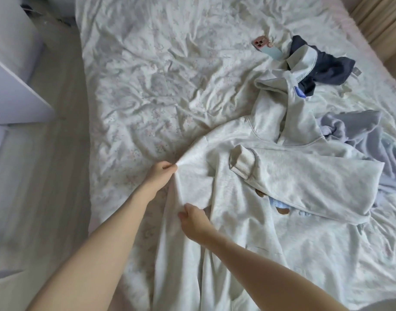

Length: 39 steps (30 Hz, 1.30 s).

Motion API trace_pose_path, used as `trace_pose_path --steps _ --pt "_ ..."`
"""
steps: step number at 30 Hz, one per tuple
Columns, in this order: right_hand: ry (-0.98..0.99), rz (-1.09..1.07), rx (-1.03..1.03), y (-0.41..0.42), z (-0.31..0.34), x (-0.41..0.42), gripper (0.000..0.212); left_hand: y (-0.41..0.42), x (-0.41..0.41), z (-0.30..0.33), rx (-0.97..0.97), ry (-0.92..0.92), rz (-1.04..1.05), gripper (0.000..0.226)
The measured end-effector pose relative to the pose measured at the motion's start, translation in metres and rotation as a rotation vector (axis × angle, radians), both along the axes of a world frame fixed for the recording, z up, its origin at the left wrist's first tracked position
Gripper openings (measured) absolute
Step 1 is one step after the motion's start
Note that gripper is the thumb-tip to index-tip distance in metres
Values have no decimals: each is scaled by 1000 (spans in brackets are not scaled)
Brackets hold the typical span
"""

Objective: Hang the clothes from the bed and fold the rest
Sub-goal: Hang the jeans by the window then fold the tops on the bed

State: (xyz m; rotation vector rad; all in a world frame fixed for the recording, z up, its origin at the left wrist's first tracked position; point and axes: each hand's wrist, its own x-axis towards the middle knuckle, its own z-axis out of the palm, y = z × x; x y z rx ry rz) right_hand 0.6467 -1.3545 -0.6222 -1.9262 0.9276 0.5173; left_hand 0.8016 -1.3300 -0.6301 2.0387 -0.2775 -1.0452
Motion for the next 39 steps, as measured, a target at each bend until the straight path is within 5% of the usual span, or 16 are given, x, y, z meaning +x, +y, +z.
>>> trace_pose_path --steps 4,7,11,17,19,21,24,28,31,36,39 --pt "-156 -291 1 -21 9 -13 37 21 -12 -5 219 300 11 47" --pt "-203 -411 29 -34 12 -22 29 38 -36 -11 266 584 -92 48" --pt "-167 -513 201 -35 14 -27 15 45 -47 -7 259 286 -21 12" --pt "-192 -408 297 -19 38 -18 26 59 9 39 289 -372 79 26" --pt "-223 -376 263 -15 38 -11 30 62 25 50 160 -257 154 28" --pt "-250 -334 210 -9 36 -5 36 73 27 56 50 49 170 21" --pt "-240 -264 185 1 26 -4 45 101 5 39 141 310 74 36" --pt "-191 -238 190 13 13 -6 60 124 -24 16 97 225 178 14" --pt "-187 -209 260 18 17 -8 67 121 -22 31 8 295 339 18" --pt "-216 -206 298 20 39 -4 12 89 -19 76 -103 282 258 15" --pt "-244 -378 173 2 55 -3 28 61 -24 104 -192 322 169 23"
